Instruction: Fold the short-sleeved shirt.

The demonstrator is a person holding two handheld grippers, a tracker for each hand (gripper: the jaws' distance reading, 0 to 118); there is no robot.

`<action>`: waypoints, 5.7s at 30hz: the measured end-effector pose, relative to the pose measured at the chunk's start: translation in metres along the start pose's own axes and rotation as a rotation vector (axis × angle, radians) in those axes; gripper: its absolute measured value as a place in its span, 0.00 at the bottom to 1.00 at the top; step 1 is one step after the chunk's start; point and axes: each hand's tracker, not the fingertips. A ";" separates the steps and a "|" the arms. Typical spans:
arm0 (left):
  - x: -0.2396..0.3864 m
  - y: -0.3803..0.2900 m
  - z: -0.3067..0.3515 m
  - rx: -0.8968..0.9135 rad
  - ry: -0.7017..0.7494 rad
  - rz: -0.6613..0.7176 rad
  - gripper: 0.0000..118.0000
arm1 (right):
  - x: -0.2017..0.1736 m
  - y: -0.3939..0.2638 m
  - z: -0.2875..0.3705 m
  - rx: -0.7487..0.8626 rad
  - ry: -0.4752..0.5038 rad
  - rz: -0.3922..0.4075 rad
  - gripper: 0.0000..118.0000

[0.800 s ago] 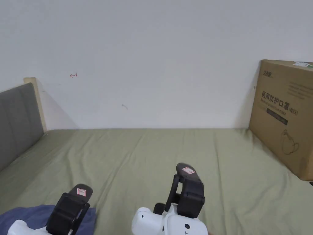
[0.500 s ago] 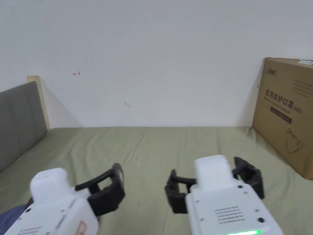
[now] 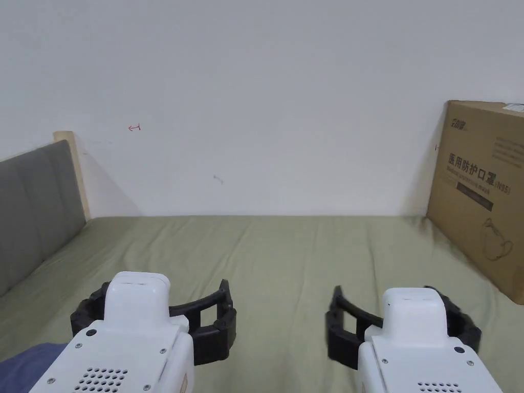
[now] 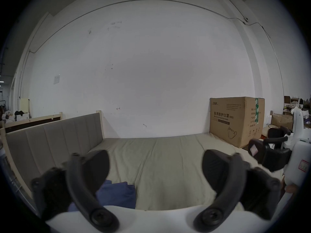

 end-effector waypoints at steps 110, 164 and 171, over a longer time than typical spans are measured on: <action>0.174 -0.141 -0.169 -0.934 -0.593 0.359 0.82 | 0.122 -0.086 -0.013 -0.450 -0.185 -0.163 0.00; -0.098 -0.162 -0.246 -0.921 -0.011 0.220 0.02 | 0.069 -0.208 -0.426 -1.083 0.263 -0.032 0.61; -0.096 -0.142 -0.238 -0.905 -0.016 0.199 0.02 | 0.084 -0.189 -0.416 -1.103 0.247 -0.086 0.02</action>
